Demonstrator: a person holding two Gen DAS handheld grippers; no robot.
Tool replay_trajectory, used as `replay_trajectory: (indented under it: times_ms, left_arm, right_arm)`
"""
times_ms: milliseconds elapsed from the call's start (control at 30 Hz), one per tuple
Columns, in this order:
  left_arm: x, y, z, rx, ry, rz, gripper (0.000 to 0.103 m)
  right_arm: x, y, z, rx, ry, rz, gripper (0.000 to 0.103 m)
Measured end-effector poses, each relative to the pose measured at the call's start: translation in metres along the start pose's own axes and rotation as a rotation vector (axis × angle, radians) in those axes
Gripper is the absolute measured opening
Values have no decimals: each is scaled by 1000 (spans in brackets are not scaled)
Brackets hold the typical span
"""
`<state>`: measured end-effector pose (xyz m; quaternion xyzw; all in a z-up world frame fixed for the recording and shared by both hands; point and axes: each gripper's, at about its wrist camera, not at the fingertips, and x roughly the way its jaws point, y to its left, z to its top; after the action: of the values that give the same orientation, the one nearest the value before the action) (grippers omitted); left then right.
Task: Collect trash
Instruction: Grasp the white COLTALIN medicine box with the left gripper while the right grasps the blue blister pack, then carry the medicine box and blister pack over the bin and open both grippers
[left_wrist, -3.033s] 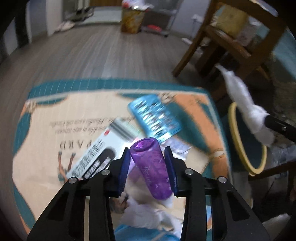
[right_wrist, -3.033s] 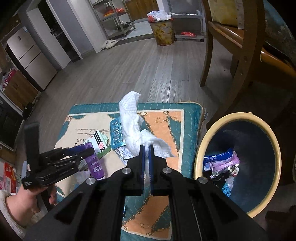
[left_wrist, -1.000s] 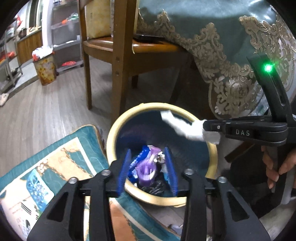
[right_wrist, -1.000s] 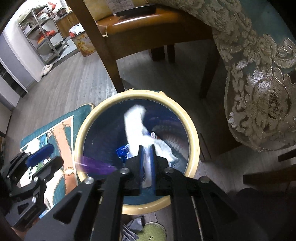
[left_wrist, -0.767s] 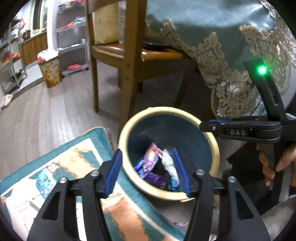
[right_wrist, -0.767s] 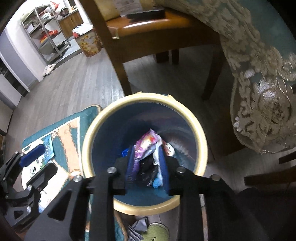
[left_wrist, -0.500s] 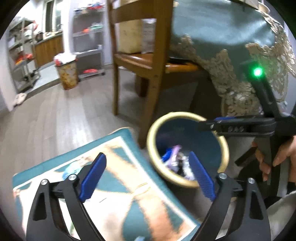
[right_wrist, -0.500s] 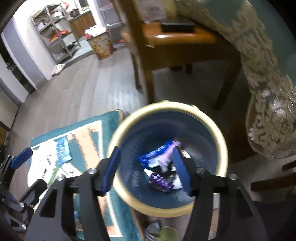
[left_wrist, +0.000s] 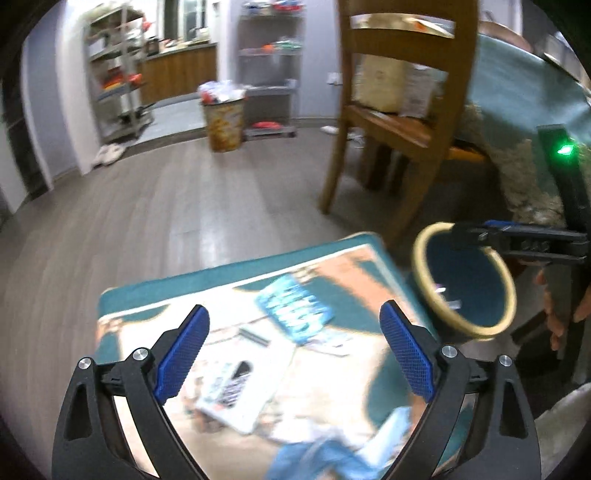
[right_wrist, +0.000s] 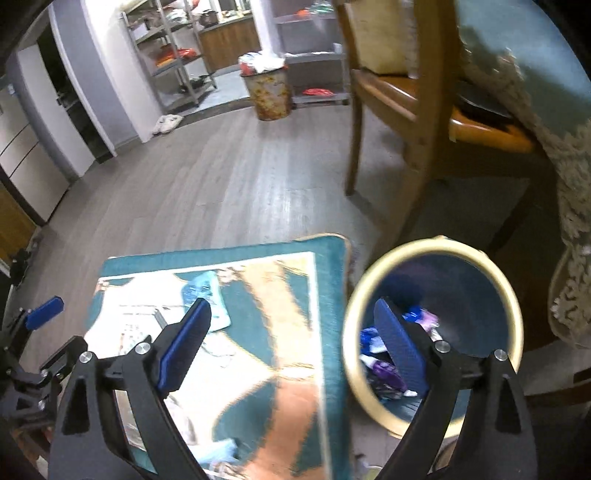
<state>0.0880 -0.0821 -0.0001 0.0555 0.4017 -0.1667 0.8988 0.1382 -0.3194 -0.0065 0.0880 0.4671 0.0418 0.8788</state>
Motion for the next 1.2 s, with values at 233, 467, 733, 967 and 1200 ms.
replay_trajectory:
  times_ms: [233, 467, 733, 967, 1200]
  left_arm:
    - [22, 61, -30, -32, 107, 81, 93]
    - [66, 78, -48, -2, 219, 78, 93]
    - [114, 54, -63, 157, 324, 4, 93]
    - [137, 40, -76, 271, 393, -5, 93]
    - [139, 71, -70, 132, 418, -26, 76]
  right_arm:
    - [37, 37, -4, -121, 59, -17, 90]
    - [95, 50, -5, -142, 168, -17, 90]
    - [144, 78, -11, -258, 249, 16, 89]
    - [164, 83, -8, -251, 281, 66, 89]
    - [178, 92, -11, -271, 303, 85, 85]
